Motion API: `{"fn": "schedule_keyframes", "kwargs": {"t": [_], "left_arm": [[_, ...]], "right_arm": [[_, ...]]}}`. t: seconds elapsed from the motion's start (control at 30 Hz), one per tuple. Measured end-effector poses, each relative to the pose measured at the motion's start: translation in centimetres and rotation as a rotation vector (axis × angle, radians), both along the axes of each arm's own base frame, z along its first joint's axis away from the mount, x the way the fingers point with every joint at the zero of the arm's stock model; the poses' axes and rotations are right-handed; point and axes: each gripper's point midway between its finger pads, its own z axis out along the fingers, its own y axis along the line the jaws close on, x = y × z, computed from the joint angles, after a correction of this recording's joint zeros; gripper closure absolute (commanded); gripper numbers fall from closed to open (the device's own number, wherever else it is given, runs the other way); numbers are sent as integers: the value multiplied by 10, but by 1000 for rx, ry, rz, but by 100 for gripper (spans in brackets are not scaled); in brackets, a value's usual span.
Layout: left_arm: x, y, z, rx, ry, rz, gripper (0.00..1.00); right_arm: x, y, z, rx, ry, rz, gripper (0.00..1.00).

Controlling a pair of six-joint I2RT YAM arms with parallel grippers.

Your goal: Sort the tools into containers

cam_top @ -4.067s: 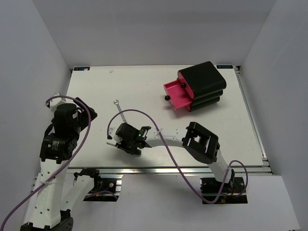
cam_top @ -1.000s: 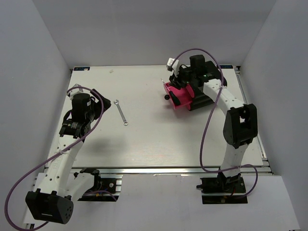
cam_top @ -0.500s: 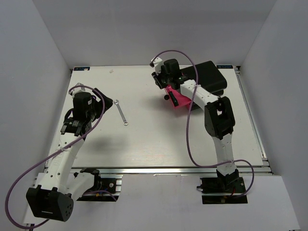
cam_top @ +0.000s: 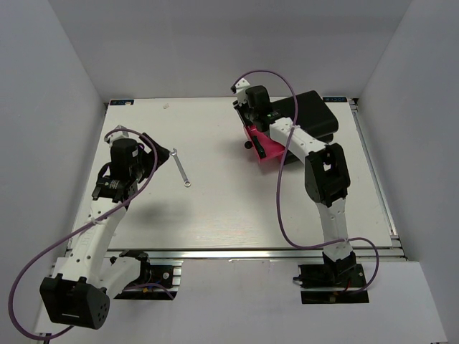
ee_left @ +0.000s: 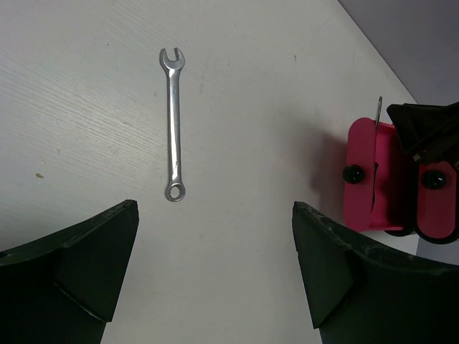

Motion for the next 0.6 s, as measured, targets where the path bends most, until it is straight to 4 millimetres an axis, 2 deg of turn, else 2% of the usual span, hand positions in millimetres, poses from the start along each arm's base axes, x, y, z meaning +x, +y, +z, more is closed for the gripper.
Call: {"fn": "schedule_keyframes", "kwargs": {"t": [0.2,0.6], "left_arm": [[1,0,1,-1,-3,0,3],[0,0,-1,1,4,0,3]], "right_arm": [[6,1,3,13,-10,-21,67],[10,3,-21,8,27,-38,70]]}}
